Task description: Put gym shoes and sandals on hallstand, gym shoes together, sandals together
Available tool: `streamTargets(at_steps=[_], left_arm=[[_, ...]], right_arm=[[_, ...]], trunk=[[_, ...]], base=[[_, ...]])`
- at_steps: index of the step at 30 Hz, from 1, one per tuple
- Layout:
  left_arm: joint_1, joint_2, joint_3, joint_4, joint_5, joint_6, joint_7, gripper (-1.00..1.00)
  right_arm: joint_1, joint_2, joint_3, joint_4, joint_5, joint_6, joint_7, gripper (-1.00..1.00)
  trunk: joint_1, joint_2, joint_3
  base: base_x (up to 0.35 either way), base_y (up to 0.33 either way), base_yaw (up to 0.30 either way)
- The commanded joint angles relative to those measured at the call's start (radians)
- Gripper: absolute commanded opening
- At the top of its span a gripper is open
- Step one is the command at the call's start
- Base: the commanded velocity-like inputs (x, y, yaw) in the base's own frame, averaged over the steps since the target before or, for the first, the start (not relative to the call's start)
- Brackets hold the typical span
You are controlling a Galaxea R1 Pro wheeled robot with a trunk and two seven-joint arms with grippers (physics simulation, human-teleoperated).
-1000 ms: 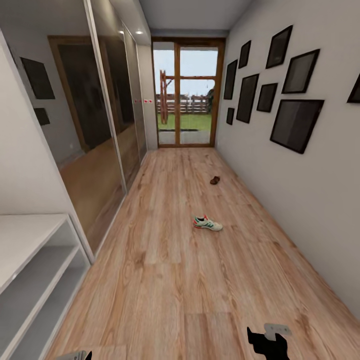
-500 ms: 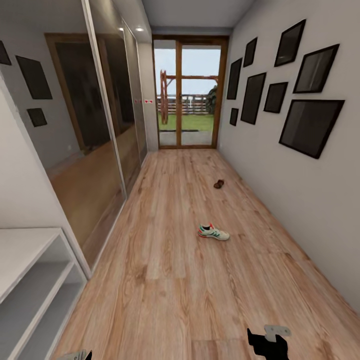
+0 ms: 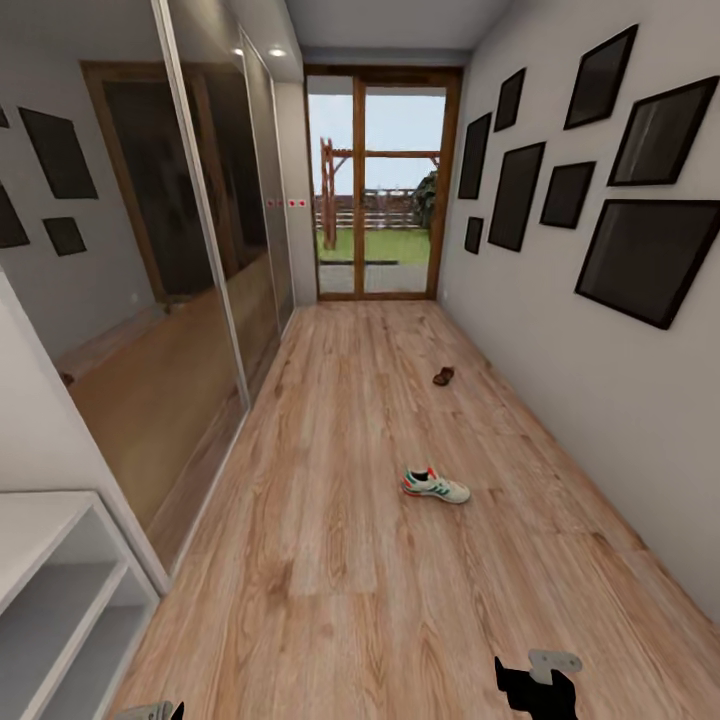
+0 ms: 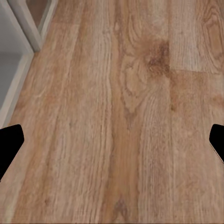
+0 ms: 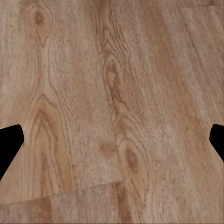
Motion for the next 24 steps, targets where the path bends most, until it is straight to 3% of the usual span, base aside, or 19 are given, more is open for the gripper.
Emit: streamTargets(at_steps=[1, 24], left_arm=[[-0.001, -0.001, 0.009, 0.001, -0.010, -0.004, -0.005, 1.00], [-0.001, -0.001, 0.009, 0.000, -0.010, -0.004, -0.005, 1.00]], right_arm=[[-0.001, 0.000, -0.006, 0.001, 0.010, -0.003, -0.004, 1.00], [-0.001, 0.000, -0.006, 0.001, 0.010, -0.003, -0.005, 1.00]], trunk=[[0.000, 0.000, -0.001], [0.000, 0.000, -0.001]], base=[[0.336, 0.003, 0.000], [0.336, 0.015, 0.000]])
